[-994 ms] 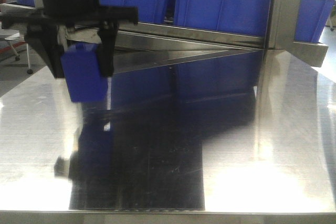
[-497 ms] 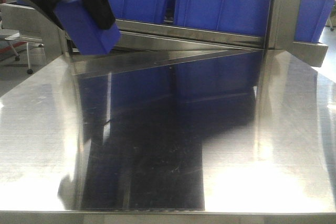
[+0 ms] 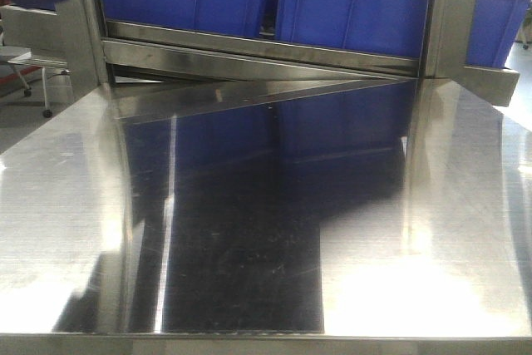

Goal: Pick and sort blue part to right shelf
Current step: 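Drive the base away from the table holding both parts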

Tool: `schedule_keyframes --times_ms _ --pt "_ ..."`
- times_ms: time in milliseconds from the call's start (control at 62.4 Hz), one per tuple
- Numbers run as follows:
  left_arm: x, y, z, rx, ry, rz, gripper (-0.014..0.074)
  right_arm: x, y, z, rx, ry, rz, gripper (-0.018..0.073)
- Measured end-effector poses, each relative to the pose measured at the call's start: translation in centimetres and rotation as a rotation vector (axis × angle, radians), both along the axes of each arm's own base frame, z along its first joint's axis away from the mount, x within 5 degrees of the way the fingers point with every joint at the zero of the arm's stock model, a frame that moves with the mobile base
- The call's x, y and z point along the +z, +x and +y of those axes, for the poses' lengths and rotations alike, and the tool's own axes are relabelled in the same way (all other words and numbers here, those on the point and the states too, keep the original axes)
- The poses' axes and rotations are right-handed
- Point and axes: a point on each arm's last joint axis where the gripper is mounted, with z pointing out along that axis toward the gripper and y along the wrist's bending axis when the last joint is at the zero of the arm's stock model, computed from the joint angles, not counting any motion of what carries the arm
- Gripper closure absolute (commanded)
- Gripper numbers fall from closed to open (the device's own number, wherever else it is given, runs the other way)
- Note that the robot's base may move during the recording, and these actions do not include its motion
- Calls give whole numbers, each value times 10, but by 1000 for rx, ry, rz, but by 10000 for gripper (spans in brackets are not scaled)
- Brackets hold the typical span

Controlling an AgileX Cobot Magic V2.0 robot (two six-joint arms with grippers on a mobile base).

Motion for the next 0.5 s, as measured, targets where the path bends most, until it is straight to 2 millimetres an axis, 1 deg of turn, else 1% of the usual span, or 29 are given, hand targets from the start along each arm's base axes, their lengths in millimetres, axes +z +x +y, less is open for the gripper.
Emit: schedule_keyframes --times_ms 176,305,497 --pt "-4 -30 31 106 -11 -102 265 0 0 0 0 0 0 115" --pt "-4 -53 47 158 33 -198 265 0 0 0 0 0 0 115" --pt "-5 -85 59 197 71 -303 265 0 0 0 0 0 1 115"
